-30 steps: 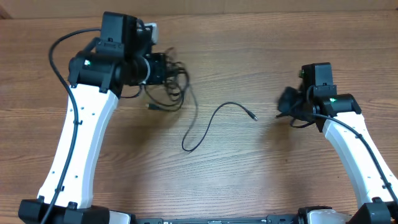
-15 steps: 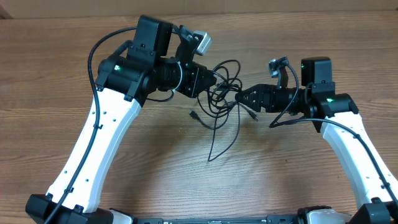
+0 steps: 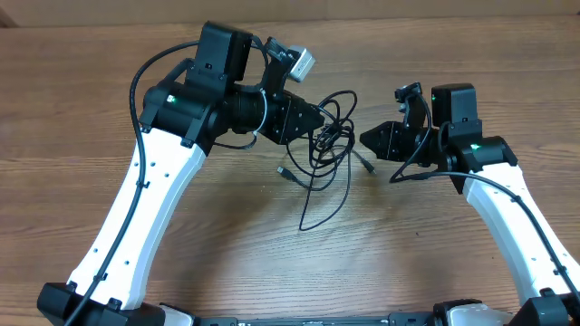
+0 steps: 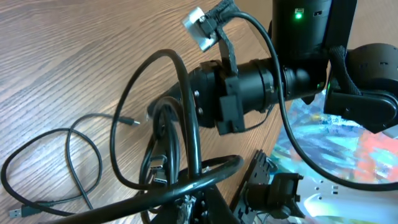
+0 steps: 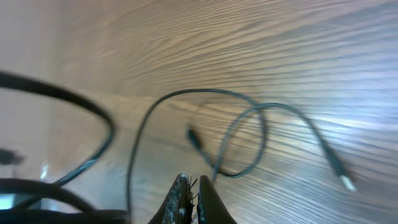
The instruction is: Untangle cables
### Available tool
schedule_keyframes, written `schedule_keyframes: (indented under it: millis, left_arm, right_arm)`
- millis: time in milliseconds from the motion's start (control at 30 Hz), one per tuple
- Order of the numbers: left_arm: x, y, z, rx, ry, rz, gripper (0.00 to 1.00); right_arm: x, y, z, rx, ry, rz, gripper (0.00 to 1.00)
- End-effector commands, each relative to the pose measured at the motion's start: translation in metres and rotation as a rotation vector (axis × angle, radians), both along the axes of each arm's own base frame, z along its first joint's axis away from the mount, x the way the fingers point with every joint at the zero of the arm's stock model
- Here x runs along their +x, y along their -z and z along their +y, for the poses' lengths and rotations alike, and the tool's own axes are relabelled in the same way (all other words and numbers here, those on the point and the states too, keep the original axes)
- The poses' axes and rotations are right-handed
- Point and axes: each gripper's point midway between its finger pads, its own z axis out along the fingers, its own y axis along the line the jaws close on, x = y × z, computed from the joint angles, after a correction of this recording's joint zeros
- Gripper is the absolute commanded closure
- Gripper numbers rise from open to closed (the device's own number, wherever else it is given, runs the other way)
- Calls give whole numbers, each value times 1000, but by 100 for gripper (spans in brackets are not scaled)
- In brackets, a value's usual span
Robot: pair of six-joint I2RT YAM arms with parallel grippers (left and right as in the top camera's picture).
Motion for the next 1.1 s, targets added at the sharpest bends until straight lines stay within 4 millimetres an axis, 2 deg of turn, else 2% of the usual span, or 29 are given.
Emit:
schedule_keyframes:
  millis: [0,33,133,167,267,400,600,733,767,867,967,1000,1033,1067]
  left_arm:
    - [1,-5,-1,-1,8,-26,96]
    - [2,-4,-1,1,7,-28,96]
    - [7,-2,2,25,-17,-44,96]
    - [10,0,4,40,-30,-50,96]
    - [11,1,5,50,-39,-54,96]
    - [13,-1,4,41,-43,-60,96]
    - [11,-18,-8,-58,-21,-42,96]
    - [6,-26,-14,-111,-3,-4,96]
    - [5,-26,-15,-113,1,-1,96]
    - [3,-25,-17,-111,6,3,96]
    - [2,-25,-17,-111,5,8,96]
    - [2,-25,-16,-110,5,9,96]
    - [2,-25,-16,-109,4,10,96]
    - [3,-24,-16,-105,1,11,96]
  right_arm:
    - [6,-6,-3,1,47,9,96]
    - [-1,-11,6,48,-12,12,87]
    - [-18,-21,23,141,-132,19,39]
    - [-23,-21,25,156,-143,37,30]
    - [-32,-16,25,158,-145,88,24]
    - [-38,-10,23,136,-169,94,24]
    - [-39,-3,26,136,-178,90,23]
    - [-34,-7,32,139,-195,51,25]
    - [-33,-8,33,140,-200,41,30]
    - [-31,-10,37,142,-209,20,53]
    - [-31,-11,39,142,-216,15,71]
    - [-31,-10,39,142,-215,16,79]
    - [-30,-9,37,129,-207,15,94]
    - [-28,-6,34,107,-191,15,96]
